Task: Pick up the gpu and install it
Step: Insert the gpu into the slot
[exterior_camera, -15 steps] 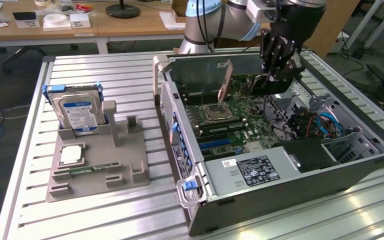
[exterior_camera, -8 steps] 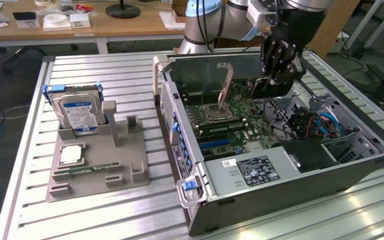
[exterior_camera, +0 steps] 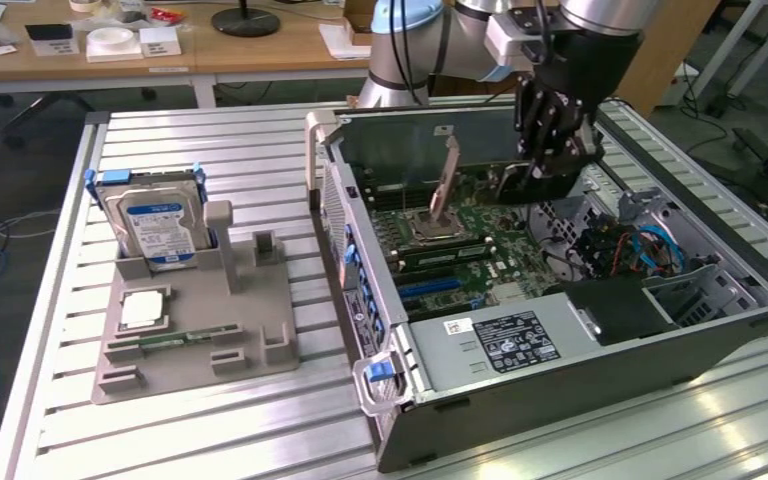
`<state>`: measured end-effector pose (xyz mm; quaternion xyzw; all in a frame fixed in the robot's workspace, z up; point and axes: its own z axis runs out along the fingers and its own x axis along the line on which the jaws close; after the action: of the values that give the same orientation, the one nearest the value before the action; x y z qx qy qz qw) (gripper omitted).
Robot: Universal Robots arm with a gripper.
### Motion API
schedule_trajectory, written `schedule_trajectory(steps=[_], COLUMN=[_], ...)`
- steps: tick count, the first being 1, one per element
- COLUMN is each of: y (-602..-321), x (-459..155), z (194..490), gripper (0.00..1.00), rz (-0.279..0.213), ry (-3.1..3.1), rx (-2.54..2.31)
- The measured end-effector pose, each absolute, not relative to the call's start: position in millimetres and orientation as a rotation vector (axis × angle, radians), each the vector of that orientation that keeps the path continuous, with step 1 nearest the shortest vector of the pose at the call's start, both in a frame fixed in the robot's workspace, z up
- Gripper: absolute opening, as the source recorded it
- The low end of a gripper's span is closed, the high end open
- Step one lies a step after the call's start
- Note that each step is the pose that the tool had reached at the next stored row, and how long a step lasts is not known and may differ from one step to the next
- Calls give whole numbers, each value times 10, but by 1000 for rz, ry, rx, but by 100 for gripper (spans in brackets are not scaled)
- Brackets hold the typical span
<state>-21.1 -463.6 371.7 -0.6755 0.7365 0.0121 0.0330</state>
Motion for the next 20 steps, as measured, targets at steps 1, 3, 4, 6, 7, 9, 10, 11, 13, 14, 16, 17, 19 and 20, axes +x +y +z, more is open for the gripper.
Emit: schedule_trajectory(steps=[1,3,4,6,7,9,10,11,13,14,16,17,19,20], y=[-4636,-4636,-4636,-4636,-4636,-4636,-4636,-4636,-4636,-4636,-4637,-4637,-4640,-4642], x=[-232,-285,-306,-324,-324,-331,-349,-372,-414,-427,-437,-438,-443,-445], z=[3700,3668,3657,3650,3650,3647,3642,3637,3625,3612,3577,3557,3521,3505], gripper=[27,27,27,27,27,27,27,27,27,27,27,27,27,27], rz=[37,37,37,37,37,37,37,37,37,37,37,37,39,39], ry=[2267,2267,2267,2267,2267,2267,2267,2267,2267,2267,2267,2267,2268,2268], rx=[-2079,-2078,-2078,-2078,-2078,-2078,-2078,-2078,-2078,-2078,-2078,-2079,-2079,-2079])
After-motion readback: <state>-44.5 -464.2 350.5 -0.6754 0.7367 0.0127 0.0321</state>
